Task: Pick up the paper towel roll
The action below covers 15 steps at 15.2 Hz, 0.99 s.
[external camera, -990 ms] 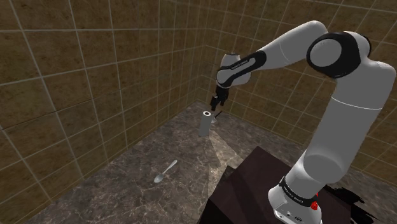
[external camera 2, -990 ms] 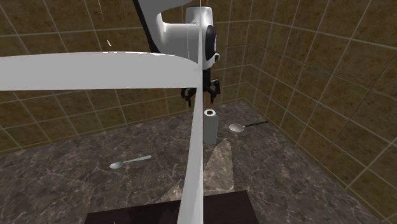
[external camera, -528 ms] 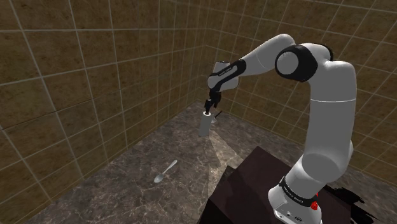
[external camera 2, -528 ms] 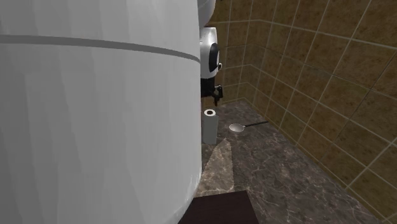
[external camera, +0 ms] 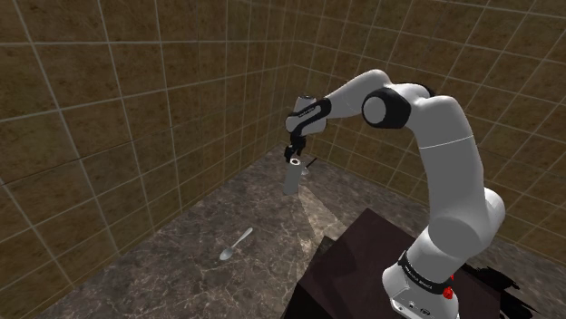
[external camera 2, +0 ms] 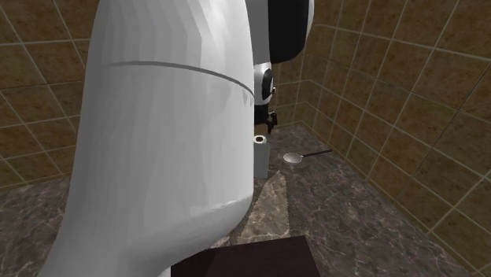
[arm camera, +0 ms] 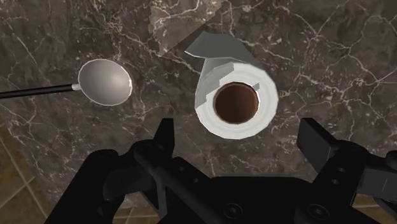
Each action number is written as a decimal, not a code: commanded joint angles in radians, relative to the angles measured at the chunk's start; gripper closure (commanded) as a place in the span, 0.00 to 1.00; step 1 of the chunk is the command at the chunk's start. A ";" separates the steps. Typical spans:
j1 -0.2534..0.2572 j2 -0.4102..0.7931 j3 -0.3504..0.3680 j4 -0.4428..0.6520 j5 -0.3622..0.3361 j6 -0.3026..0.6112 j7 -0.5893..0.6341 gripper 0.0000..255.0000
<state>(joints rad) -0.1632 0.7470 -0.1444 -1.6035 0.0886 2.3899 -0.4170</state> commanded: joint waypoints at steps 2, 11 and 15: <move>-0.004 0.034 0.004 0.015 0.003 0.020 -0.002 0.00; -0.008 0.082 0.009 0.029 0.008 0.054 -0.004 1.00; -0.007 0.081 0.009 0.028 0.008 0.055 -0.003 1.00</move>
<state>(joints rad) -0.1696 0.8274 -0.1343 -1.5747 0.0972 2.4443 -0.4204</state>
